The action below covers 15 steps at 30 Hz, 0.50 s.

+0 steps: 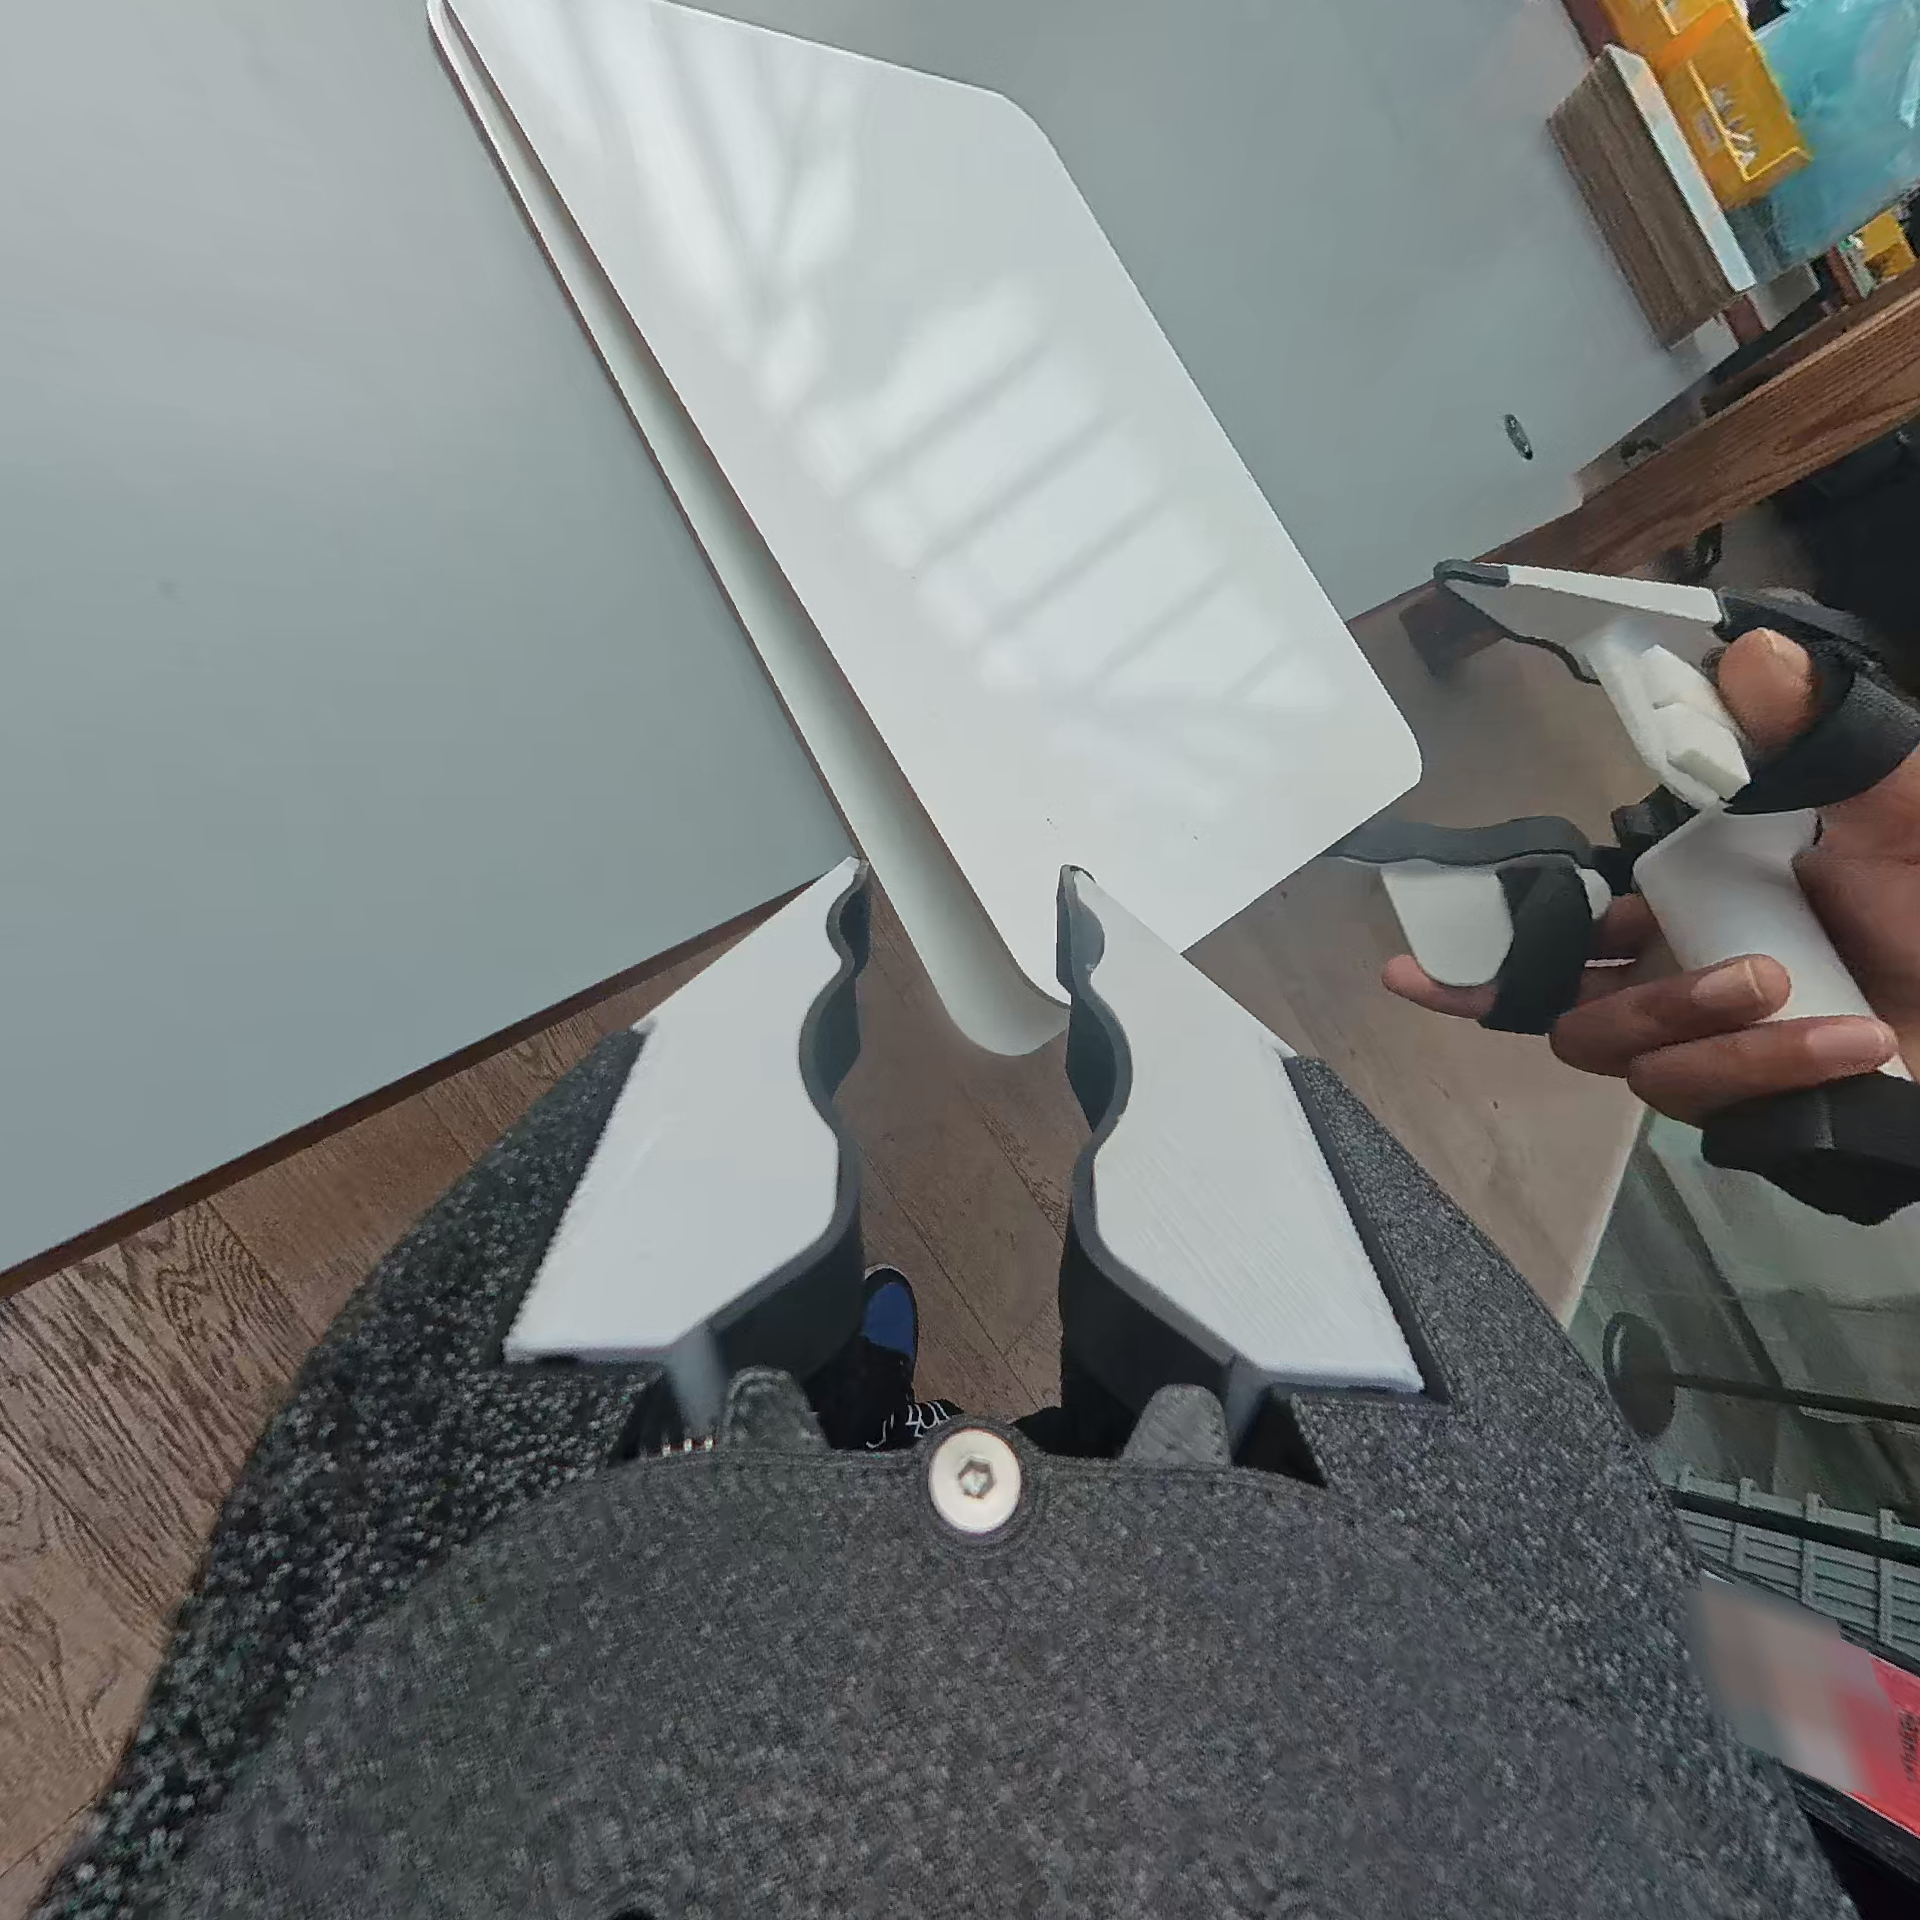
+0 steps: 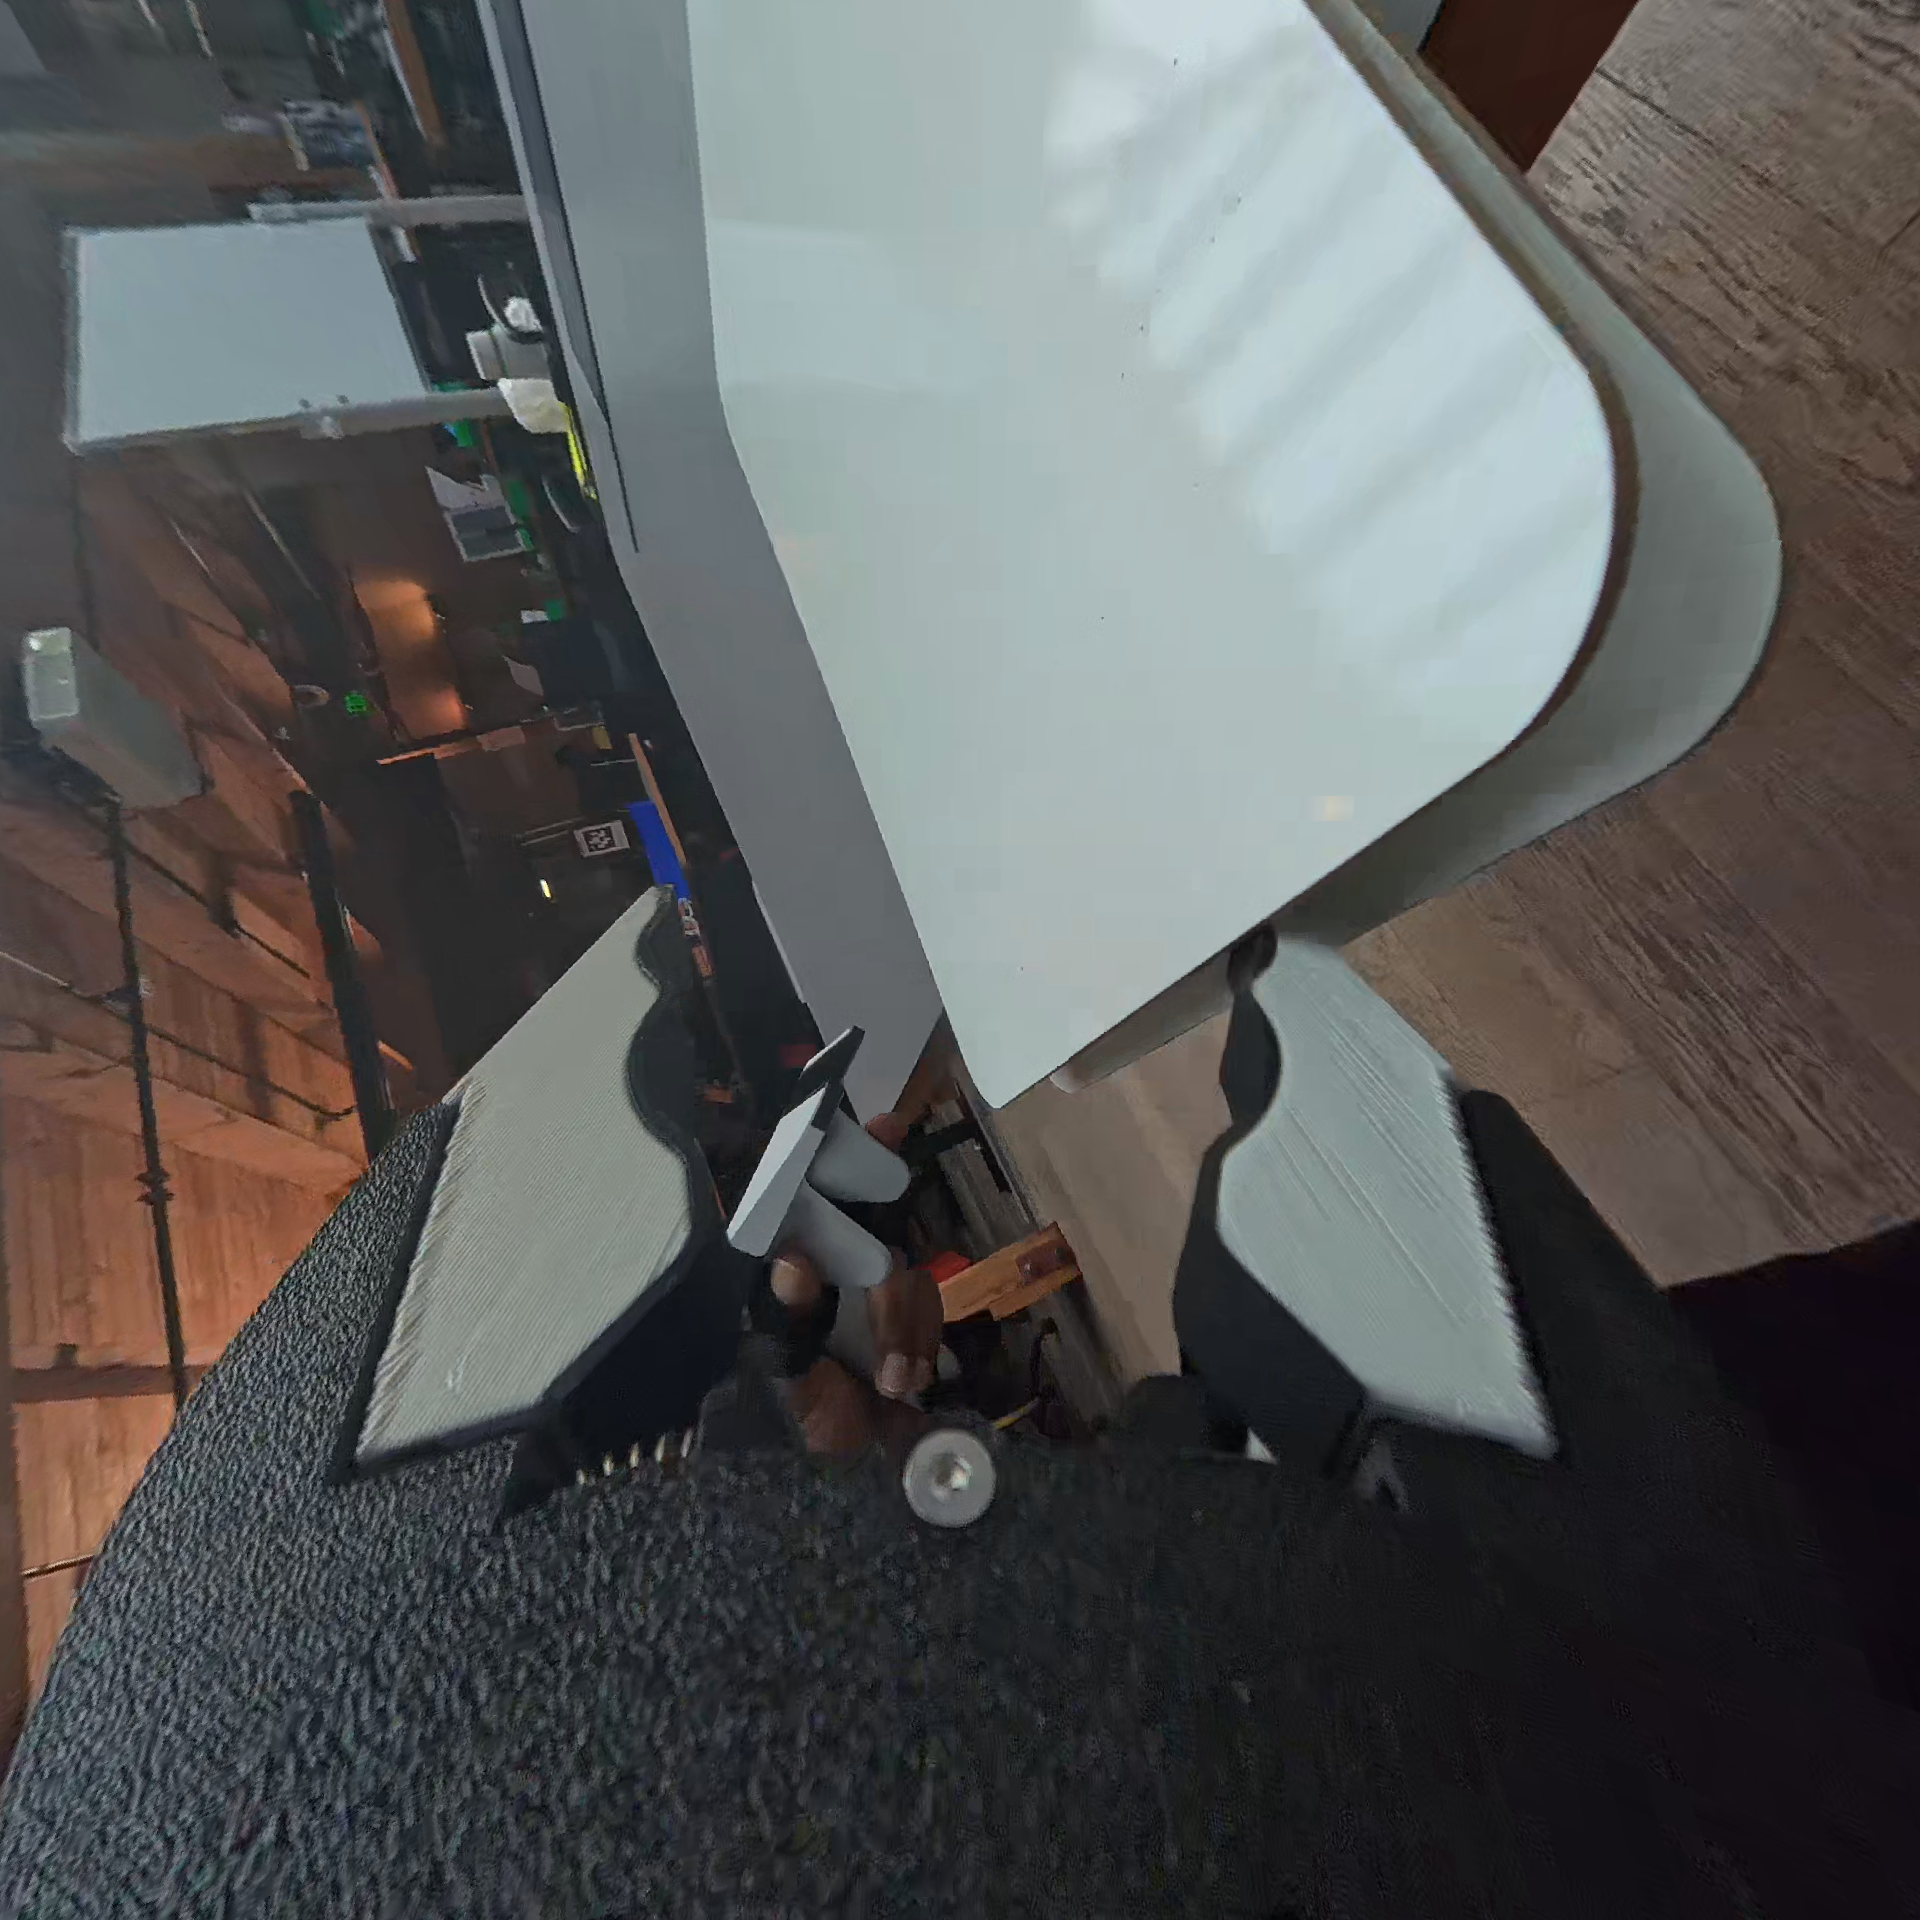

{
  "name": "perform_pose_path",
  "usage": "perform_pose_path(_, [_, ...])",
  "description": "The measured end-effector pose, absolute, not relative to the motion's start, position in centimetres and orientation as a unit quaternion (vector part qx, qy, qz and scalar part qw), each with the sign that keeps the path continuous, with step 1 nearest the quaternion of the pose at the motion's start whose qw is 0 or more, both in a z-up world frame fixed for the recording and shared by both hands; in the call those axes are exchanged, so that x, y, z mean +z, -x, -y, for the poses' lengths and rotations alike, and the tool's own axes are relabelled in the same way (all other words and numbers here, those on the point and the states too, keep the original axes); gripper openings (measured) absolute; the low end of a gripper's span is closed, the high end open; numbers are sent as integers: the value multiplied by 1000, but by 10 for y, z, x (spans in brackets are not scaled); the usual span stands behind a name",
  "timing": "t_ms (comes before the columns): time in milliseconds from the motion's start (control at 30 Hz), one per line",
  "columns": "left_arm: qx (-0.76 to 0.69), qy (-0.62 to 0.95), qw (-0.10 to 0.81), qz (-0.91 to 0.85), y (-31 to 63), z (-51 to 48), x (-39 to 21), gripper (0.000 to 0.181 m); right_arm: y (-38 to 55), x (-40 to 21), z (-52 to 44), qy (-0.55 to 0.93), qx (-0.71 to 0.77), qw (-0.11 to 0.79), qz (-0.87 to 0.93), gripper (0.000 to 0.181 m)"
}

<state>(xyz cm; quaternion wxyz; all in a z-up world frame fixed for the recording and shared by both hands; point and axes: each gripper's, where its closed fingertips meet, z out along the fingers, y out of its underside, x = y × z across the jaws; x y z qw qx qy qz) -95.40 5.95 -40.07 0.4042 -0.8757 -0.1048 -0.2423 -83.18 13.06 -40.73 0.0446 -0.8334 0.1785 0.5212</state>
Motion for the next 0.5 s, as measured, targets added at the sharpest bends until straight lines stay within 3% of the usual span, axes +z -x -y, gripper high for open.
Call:
perform_pose_path(133, [-248,872,407,109,953,-67,-403,35,829,-405,-128,872,459,20,-170,115])
perform_pose_path(300, [-257,869,410,107,951,-73,-404,35,820,-399,-125,889,434,33,-143,112])
perform_pose_path(400, [-265,868,408,102,950,-73,-405,37,809,-377,-137,871,467,127,-83,102])
perform_pose_path(500, [-262,870,407,96,952,-71,-406,39,771,-383,-148,897,349,255,93,96])
